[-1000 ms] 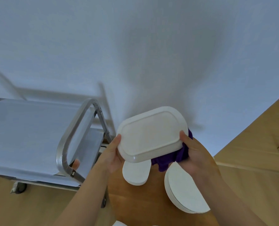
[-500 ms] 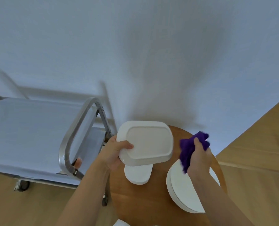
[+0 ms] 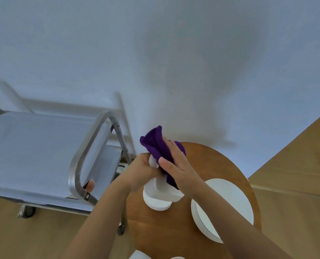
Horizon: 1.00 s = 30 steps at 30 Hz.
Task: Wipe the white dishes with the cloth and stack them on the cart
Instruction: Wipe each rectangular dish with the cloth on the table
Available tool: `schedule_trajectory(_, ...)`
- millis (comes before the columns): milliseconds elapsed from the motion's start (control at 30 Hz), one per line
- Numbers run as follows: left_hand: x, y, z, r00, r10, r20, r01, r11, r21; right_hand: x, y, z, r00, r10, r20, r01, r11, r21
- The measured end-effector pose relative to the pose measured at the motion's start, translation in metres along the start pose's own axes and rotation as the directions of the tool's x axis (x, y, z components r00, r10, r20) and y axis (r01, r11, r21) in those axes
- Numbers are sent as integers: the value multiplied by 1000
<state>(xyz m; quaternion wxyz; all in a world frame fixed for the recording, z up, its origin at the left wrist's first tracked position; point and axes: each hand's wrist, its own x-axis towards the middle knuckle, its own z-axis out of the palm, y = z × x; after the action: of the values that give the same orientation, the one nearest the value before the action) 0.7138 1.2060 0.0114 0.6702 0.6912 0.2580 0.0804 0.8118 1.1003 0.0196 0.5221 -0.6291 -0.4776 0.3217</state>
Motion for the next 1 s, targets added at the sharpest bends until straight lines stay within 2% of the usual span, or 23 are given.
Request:
schedule_trajectory(167,-8,11,0,996,65,61,-72,991,115,6,-1,-3,995,-75,-68,60,978,-202)
schedule_trajectory(267,-13,22,0,991,90,96,-100,989,107,10,-3,-7,982,-127,-139,99,977,-190)
schedule_trajectory(367,-18,25,0,996,77,50,-80,995,65,13,1,-15,976,-132,-171,108,983,-146)
schedule_trajectory(567,-26,31,-3,997,64,-50,-67,996,-61,10,21,-32,971,23,-237,-48,994,-98)
schedule_trajectory(733,-26,30,0,993,63,-100,-78,985,-152,5,40,-40,952,187,-242,-178,982,57)
schedule_trajectory(867,-25,24,3,985,59,-159,-99,961,-260,3,42,-46,939,242,-244,-233,970,66)
schedule_trajectory(1000,-23,15,7,971,33,-235,-122,919,-376,4,51,-54,898,366,-245,-347,930,117)
